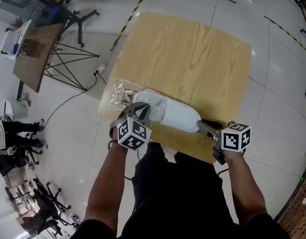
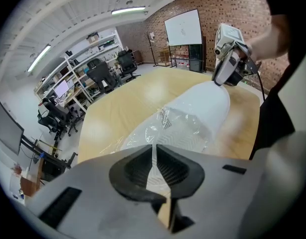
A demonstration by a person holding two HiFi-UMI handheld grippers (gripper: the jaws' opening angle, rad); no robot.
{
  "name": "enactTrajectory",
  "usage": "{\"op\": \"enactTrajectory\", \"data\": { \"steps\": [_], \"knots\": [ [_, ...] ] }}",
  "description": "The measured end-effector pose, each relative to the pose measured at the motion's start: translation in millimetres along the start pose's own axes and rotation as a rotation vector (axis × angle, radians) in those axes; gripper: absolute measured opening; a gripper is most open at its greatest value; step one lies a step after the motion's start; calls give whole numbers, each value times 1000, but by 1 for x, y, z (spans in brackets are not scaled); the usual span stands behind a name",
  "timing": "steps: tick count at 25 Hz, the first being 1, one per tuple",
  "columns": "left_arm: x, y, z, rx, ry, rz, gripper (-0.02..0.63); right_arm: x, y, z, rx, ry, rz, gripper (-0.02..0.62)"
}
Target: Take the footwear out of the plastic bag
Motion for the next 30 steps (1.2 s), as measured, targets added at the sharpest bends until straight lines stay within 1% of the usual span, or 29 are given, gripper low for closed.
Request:
{"op": "enactTrajectory", "data": {
  "steps": [6,13,19,27,30],
  "knots": [
    [8,-8,-5,16,17,-10,32,5,3,-3,-2,6,-18,35],
    [11,-13,-6,30,16,14,34,1,1,-1,22,2,-35,37],
    [16,-20,-7,49,21,14,34,3,2,2,37,0,-56,37],
    [21,-26,-9,64,26,19,34,-2,10,2,79,4,-84,38],
    [23,-32,-9,85,36,22,32,-4,11,3,100,0,-93,38]
  ]
}}
Point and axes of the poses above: the fingertips, and each gripper's own axes: z forward along the fingers, x to its left, y out of its top, the point moved 8 cm from there along -z, backward along the fingers, and after that the axes turned 6 degrees about z, right-handed, at the moved point
